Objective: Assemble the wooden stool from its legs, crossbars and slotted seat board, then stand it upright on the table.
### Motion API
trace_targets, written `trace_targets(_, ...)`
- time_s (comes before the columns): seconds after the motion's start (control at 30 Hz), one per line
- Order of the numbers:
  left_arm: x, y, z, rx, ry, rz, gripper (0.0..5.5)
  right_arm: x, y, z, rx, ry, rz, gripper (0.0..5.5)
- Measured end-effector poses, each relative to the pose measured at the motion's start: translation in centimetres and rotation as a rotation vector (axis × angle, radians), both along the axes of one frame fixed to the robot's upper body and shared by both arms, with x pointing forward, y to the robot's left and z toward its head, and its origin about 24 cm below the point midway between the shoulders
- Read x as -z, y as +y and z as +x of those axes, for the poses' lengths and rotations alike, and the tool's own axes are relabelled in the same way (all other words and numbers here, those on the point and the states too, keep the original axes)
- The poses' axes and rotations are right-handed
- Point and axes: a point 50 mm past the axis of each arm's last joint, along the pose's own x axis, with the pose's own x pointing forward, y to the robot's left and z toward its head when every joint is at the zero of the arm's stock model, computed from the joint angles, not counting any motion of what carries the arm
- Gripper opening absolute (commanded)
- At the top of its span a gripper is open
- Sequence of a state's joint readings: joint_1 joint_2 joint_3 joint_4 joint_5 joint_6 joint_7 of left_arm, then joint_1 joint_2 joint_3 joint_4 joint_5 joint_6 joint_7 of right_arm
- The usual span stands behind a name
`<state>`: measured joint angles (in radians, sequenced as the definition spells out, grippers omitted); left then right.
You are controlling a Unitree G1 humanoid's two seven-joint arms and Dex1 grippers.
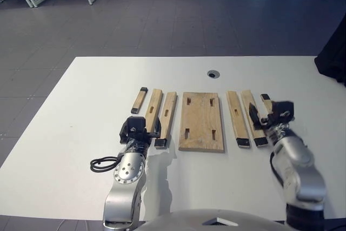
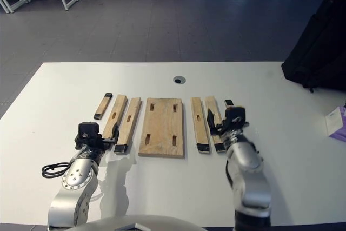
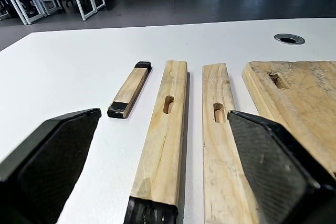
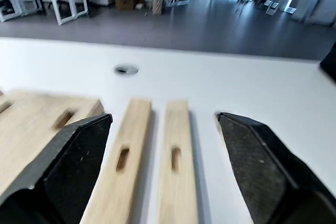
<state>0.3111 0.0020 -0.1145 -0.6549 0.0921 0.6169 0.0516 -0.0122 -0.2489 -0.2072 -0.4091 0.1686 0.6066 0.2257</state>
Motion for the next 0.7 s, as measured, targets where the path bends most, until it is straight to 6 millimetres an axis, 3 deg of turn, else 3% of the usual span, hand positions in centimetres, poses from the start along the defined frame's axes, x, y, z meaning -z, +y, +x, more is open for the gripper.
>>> trace_targets(0.13, -0.1, -0.1, -0.1, -0.008, -0.004, -0.006, 4.45, 0.5, -5.2, 2.1, -0.009, 0.117, 0.066, 3.72)
trace_targets(0.23, -0.3, -0.2, -0.1, -0.011, -0.011, -0.01, 4.45, 3.3, -7.4, 2.5, -0.011, 0.245, 0.103, 3.72)
trace_targets(0.57, -0.5, -0.4, 0.1, -0.002, -0.017, -0.005, 4.45, 7.7, -8.5, 1.9, -0.058, 0.344, 0.015, 3.72)
trace_targets(0.7, -0.6, -0.6, 0.1, 0.006, -0.02, -0.007, 4.45, 8.5, -9.1, 2.0, -0.042, 0.329, -0.004, 3.09)
